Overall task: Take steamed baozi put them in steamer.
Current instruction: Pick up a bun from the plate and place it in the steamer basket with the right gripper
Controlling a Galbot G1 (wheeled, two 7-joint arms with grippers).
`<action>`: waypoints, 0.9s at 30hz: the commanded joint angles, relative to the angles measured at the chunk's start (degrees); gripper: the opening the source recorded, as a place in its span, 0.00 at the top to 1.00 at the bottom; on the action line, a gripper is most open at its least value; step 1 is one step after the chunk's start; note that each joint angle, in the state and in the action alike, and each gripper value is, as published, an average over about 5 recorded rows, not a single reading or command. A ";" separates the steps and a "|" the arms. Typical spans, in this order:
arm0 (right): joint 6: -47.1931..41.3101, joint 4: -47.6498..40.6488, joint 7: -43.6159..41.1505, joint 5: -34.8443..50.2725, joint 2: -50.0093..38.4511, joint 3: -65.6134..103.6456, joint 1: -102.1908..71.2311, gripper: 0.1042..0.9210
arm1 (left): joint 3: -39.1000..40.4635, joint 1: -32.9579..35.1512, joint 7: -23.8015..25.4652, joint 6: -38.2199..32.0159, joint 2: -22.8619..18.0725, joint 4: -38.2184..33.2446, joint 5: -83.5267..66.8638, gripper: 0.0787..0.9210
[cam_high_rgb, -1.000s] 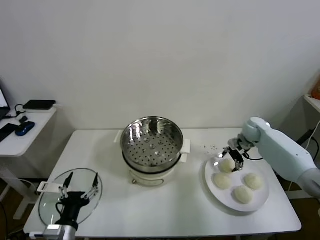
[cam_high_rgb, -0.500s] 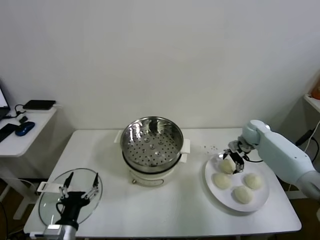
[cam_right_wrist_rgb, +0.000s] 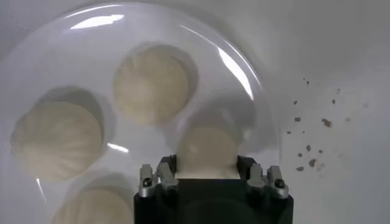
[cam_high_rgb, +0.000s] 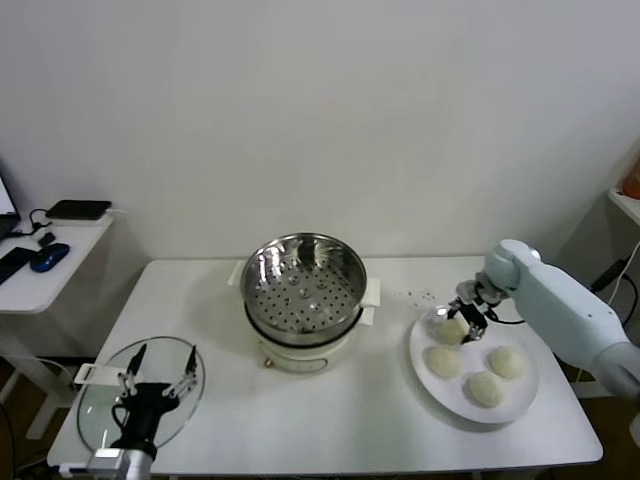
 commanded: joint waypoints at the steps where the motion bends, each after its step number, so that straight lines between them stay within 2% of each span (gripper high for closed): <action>1: 1.35 3.20 -0.70 -0.15 -1.26 -0.03 0.80 0.37 | -0.40 0.30 0.00 -0.17 0.08 0.06 -0.59 0.12; 7: 5.31 11.79 -2.29 -0.70 -4.67 -1.87 4.65 0.37 | -0.47 0.41 -0.01 -0.19 0.05 0.04 -1.08 0.12; 16: 8.71 23.95 -3.86 4.28 -7.81 -11.44 18.64 0.37 | -0.51 0.65 -0.02 -0.55 -0.03 -0.07 -1.05 0.12; 22: 10.62 27.13 -4.81 5.84 -4.58 -17.44 28.45 0.36 | -0.45 0.69 -0.04 -0.66 -0.18 -0.23 -1.05 0.12; 27: 12.35 26.37 -5.06 4.84 1.81 -19.45 33.39 0.32 | -0.39 0.63 -0.07 -0.78 -0.27 -0.15 -1.14 0.12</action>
